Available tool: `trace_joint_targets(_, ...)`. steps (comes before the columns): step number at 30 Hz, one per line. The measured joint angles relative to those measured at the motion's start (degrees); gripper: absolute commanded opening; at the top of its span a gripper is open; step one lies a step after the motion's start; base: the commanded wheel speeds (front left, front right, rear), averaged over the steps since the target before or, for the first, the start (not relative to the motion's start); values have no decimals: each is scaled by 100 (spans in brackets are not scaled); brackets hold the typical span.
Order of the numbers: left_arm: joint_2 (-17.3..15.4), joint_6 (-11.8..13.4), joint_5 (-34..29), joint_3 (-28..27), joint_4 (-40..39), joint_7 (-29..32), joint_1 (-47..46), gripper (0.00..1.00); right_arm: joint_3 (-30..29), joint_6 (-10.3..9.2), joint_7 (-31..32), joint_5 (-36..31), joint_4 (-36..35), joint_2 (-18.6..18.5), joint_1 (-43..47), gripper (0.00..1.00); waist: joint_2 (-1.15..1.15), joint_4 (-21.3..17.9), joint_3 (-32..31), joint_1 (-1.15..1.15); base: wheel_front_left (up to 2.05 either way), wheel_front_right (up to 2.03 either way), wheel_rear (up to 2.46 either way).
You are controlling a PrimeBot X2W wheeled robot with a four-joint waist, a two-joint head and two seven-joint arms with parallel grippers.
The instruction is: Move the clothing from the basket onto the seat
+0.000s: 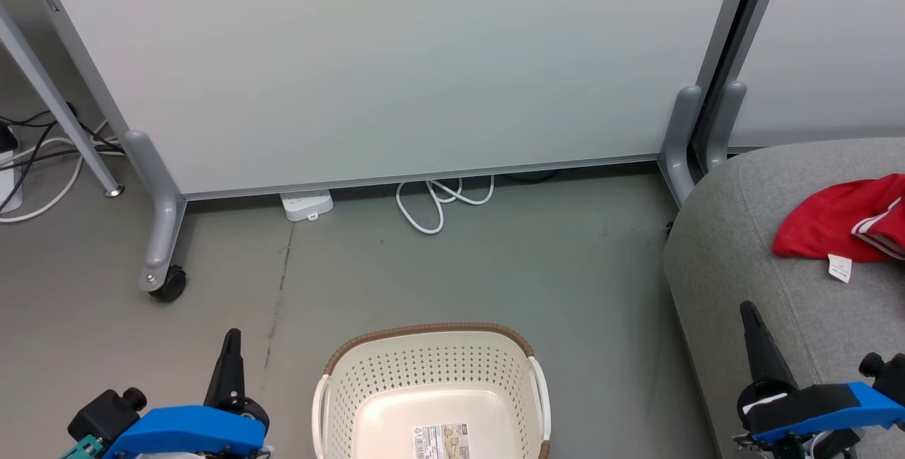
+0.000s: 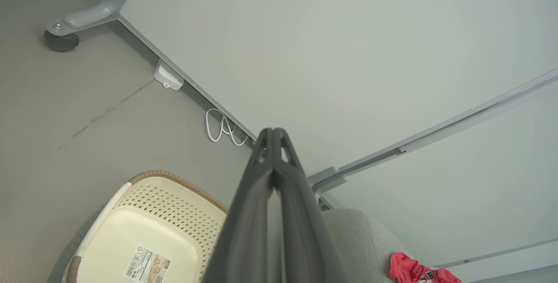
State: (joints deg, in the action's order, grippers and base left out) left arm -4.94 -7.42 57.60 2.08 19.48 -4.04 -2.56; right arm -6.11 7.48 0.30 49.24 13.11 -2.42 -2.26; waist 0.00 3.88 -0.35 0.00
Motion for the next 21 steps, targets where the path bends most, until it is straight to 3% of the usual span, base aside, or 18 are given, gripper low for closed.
trace_joint_targets(21, 69, 0, 1160, -297, -175, 348, -112, 0, -11, 0, 212, 1428, 35, -5, -113, 0, 0, -103, 13, 0, 0, 0, 0)
